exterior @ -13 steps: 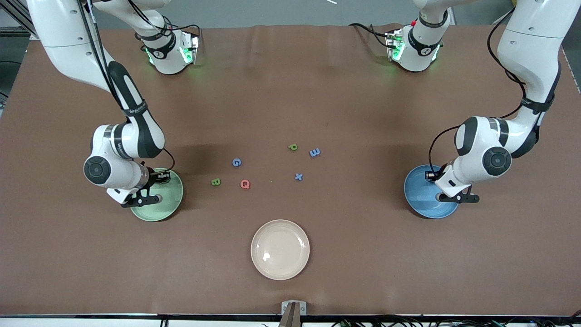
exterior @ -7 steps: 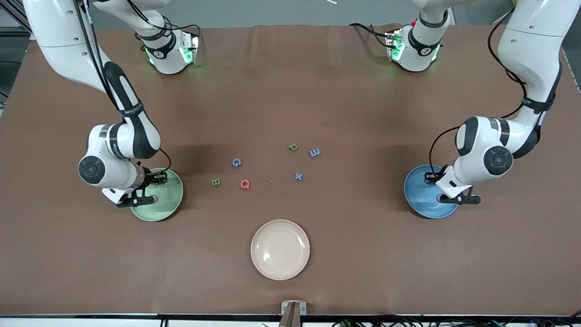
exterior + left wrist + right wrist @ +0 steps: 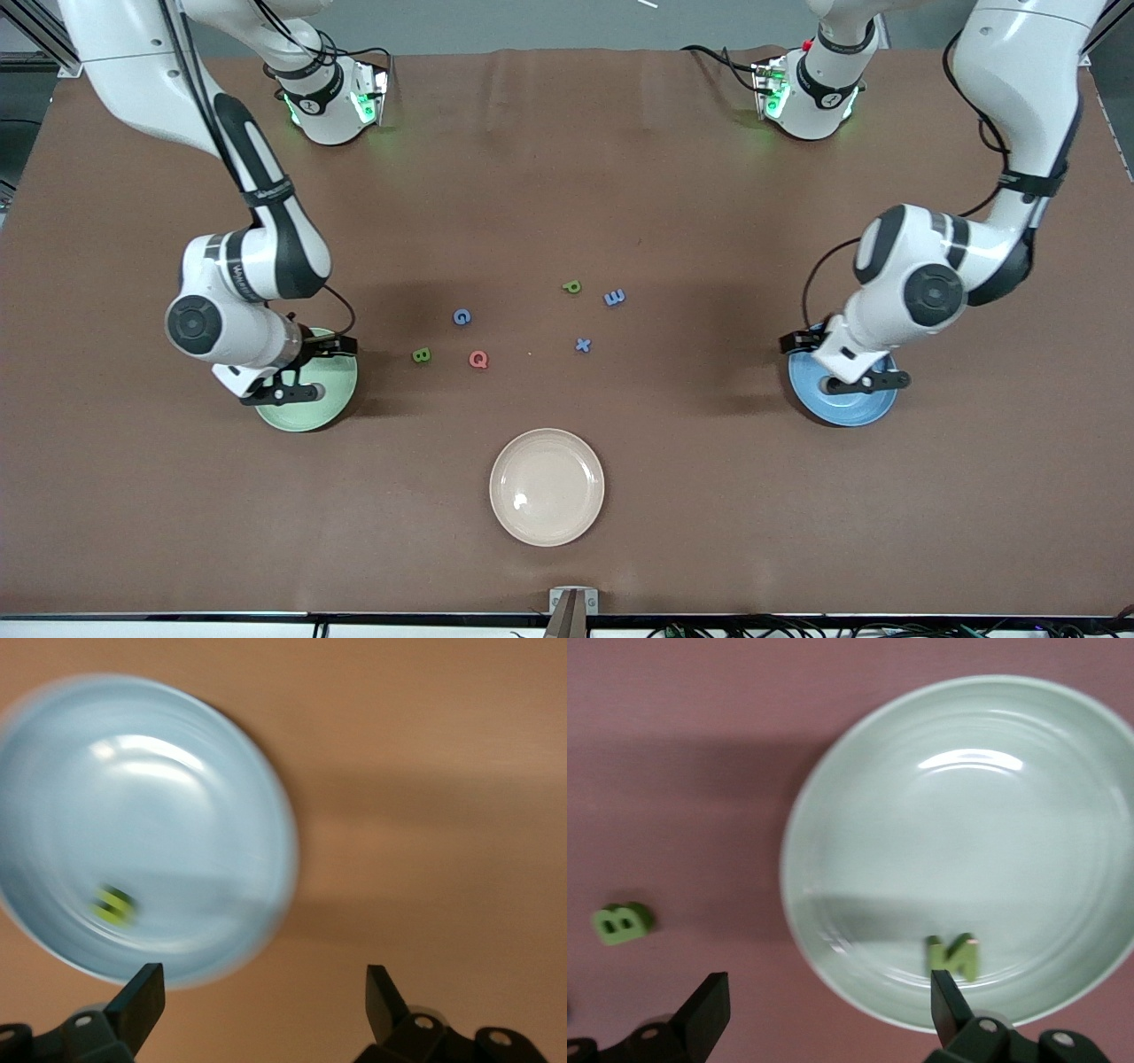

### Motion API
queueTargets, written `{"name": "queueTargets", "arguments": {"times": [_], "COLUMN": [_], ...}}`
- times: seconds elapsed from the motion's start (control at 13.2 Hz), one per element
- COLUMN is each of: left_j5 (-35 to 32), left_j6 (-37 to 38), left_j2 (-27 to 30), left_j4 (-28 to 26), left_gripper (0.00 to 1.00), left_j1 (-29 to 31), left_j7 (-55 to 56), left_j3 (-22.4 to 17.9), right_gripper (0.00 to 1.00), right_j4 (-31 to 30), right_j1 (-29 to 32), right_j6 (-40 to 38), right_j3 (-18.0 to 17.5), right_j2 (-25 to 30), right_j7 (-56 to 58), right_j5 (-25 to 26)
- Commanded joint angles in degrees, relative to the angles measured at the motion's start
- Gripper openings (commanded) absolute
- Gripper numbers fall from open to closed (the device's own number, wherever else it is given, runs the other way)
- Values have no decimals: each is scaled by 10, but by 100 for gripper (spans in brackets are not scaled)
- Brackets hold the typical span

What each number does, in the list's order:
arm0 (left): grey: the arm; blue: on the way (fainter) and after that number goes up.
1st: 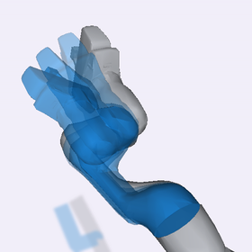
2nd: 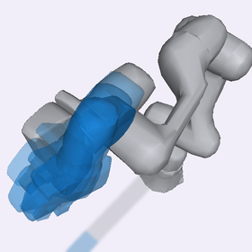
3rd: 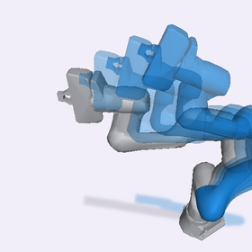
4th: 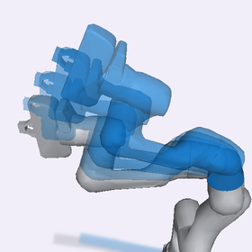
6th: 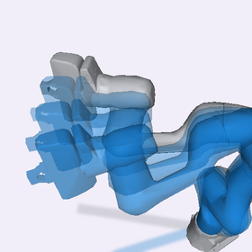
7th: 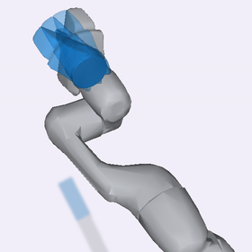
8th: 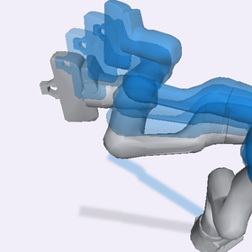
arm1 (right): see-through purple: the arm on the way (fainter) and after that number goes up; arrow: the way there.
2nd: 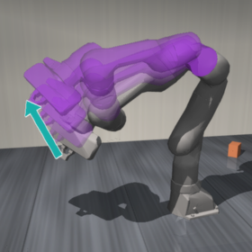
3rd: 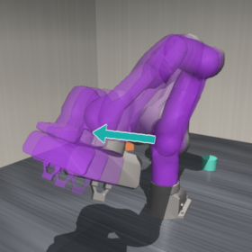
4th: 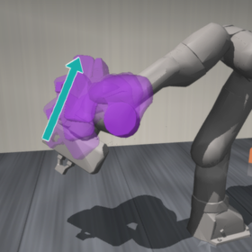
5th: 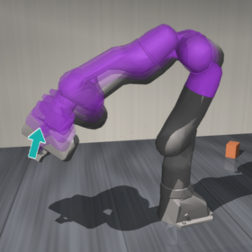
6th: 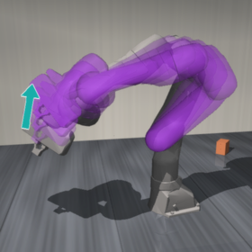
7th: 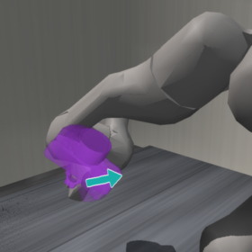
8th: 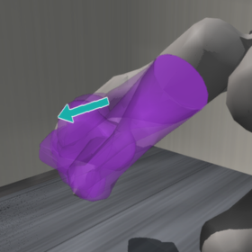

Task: Sort upper and lower case letters into plates
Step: 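Grasp the blue m with the left gripper while the right gripper grasps the B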

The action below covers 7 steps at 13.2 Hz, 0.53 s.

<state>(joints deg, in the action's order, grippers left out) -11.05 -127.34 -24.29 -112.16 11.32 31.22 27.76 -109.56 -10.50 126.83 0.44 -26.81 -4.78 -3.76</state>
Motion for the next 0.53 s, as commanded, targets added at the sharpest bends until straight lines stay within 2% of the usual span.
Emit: {"name": "queueTargets", "arguments": {"times": [0.0,0.3,0.46], "left_j5": [-2,-5,-9], "left_j6": [10,-3,-49], "left_j2": [-10,-55,-73], "left_j4": [17,52,45], "left_gripper": [100,100,100], "left_j1": [-38,-148,-191], "left_j7": [147,321,384], "left_j3": [41,41,38], "right_gripper": [100,95,94], "right_j4": [-10,-36,-36], "right_j1": [-32,-84,-100], "right_j6": [33,144,168], "right_j3": [1,1,2], "right_j2": [5,-20,-34], "right_j7": [-30,-49,-70], "right_j5": [-36,-43,-43]}}
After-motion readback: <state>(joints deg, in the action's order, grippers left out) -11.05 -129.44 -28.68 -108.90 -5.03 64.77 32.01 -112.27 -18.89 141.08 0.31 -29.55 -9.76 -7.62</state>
